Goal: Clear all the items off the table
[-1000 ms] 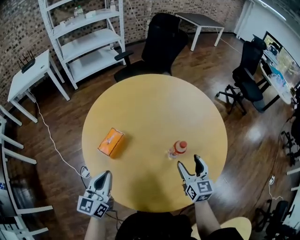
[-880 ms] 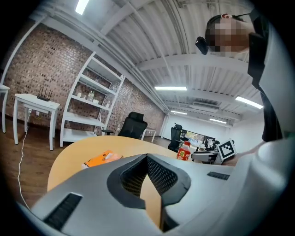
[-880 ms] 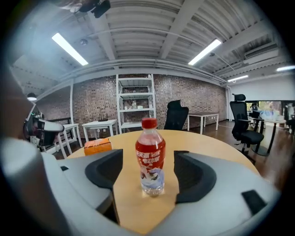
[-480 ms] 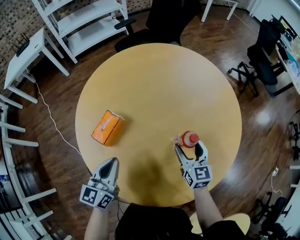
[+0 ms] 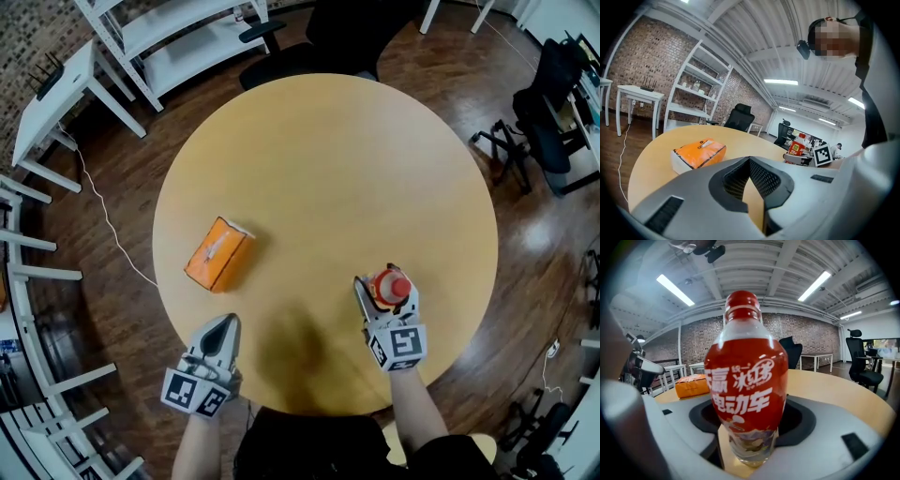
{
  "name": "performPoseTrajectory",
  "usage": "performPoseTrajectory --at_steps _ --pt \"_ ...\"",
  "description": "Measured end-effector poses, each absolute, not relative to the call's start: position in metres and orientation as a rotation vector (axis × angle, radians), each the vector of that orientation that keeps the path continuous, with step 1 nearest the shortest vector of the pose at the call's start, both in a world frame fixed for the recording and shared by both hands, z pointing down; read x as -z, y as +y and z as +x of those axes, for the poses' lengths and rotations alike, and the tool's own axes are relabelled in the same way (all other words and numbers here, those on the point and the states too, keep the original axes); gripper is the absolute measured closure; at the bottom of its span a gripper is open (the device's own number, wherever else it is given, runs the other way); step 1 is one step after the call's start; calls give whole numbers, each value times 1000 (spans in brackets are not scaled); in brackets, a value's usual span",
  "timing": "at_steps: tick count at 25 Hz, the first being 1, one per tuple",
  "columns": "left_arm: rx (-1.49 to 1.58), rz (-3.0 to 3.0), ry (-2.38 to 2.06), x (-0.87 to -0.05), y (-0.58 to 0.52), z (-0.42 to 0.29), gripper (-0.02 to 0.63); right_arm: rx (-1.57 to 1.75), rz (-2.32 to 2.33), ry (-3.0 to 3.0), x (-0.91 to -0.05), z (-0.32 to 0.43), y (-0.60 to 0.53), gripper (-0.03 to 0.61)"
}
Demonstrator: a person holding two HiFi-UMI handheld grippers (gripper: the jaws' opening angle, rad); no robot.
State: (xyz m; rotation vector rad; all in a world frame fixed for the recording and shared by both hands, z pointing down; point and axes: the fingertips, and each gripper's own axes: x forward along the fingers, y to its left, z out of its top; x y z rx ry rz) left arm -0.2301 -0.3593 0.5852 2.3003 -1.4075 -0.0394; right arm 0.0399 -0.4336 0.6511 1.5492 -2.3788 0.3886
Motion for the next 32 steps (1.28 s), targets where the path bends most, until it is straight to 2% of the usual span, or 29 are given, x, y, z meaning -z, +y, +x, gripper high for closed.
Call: performPoseTrajectory --at_steps 9,20,25,32 --pt "90 2350 -1501 -555 -357 -251 614 -352 1536 -2419 -629 34 -425 301" --pt "269 2487 -1561 -470 -339 -293 614 -86 1622 -2532 -498 34 -386 301" --pt "386 2560 -1525 -441 -334 -285 614 -31 1728 -2526 -456 49 -341 301" --pt "480 2660 -1345 -426 -322 -238 614 -43 1954 -2287 -449 109 -279 301"
